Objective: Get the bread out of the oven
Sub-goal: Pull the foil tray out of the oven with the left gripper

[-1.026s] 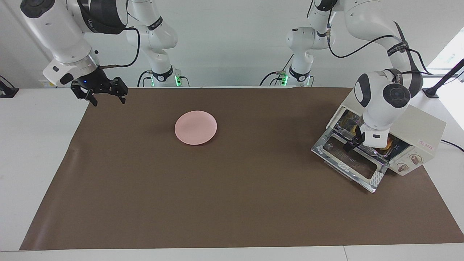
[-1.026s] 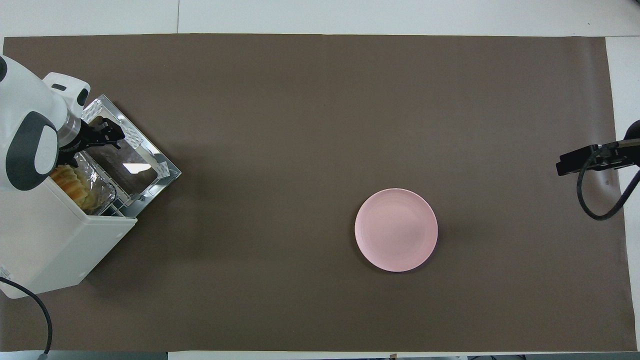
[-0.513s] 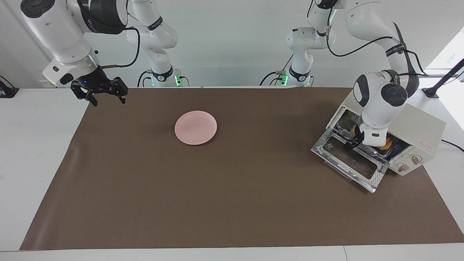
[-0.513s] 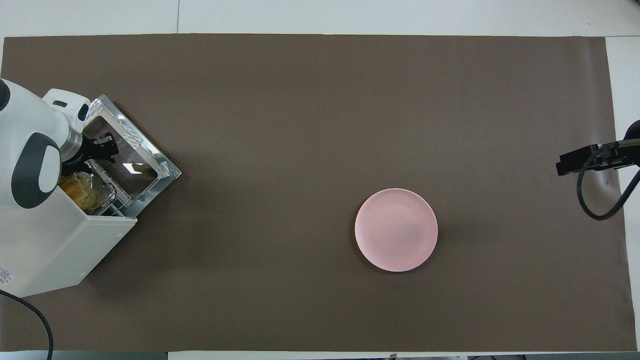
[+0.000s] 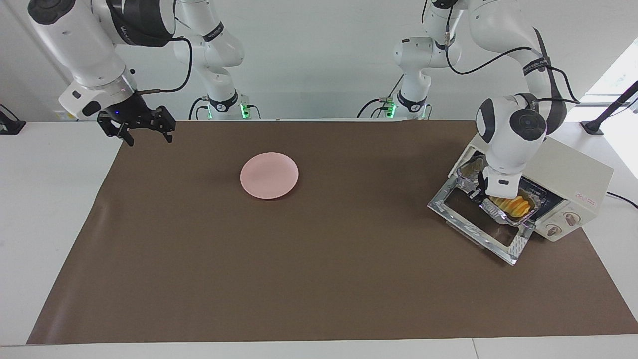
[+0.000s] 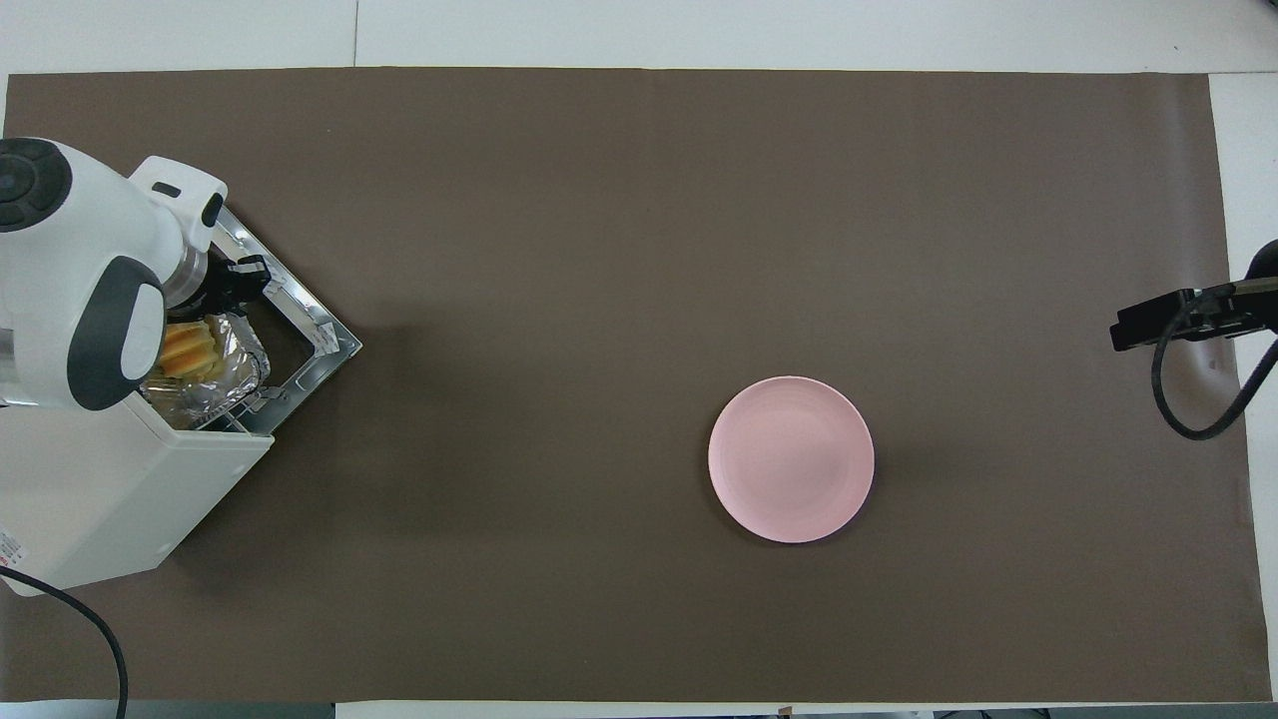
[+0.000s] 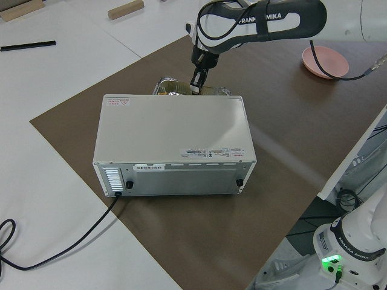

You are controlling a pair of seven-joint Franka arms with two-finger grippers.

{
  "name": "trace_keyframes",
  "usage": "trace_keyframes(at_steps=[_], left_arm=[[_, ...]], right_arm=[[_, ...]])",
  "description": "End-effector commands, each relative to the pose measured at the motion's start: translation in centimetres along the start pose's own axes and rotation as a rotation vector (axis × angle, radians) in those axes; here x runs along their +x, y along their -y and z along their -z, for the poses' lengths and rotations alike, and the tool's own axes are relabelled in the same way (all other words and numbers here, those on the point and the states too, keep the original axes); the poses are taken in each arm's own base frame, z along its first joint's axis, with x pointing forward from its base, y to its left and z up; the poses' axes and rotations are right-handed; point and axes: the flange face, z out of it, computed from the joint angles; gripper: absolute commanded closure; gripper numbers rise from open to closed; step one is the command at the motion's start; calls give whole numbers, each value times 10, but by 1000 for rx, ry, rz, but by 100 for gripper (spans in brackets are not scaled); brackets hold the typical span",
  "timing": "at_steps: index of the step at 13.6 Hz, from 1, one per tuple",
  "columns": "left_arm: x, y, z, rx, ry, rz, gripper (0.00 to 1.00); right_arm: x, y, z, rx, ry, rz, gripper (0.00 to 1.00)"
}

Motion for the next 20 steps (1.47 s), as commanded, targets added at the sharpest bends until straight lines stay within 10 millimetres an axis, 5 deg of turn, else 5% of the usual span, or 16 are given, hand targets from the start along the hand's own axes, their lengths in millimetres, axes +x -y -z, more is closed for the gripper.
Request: trace_keyframes(at_steps=[1,3,6,9,11,14,15,16,18,20], left_arm=[[-27,-87,34,-43,-32,-118,100],[-66,-144,46,-126,6,-179,100],[-112,-198,36,-159,39,-272,100],[-158,-237,24,-147,55,-363,100],[-180,-262,-3,-124,75,-401,100],[-182,-263,-17,-121,78,-414,100],[-183,-263,-17,-119,80,-412,65],[-181,-264,-15,-124,74,-409,1],[-161,-252,9,-155,52,-364,0],[-132,-216,39,-166,50,-305,0]], right_arm=[[-7,-1,1,-16,8,10,0],[-7,-1,1,-16,8,10,0],[-7,-1,1,-16,8,8,0],[-9,0,4,-17,2,8,0],[-9,0,4,-17,2,8,0],[-9,0,4,-17,2,8,0],[-11,0,5,-16,13,8,0],[-13,-1,4,-14,23,8,0],[-14,-4,6,-14,22,0,0],[-18,-12,7,-11,26,-9,0]])
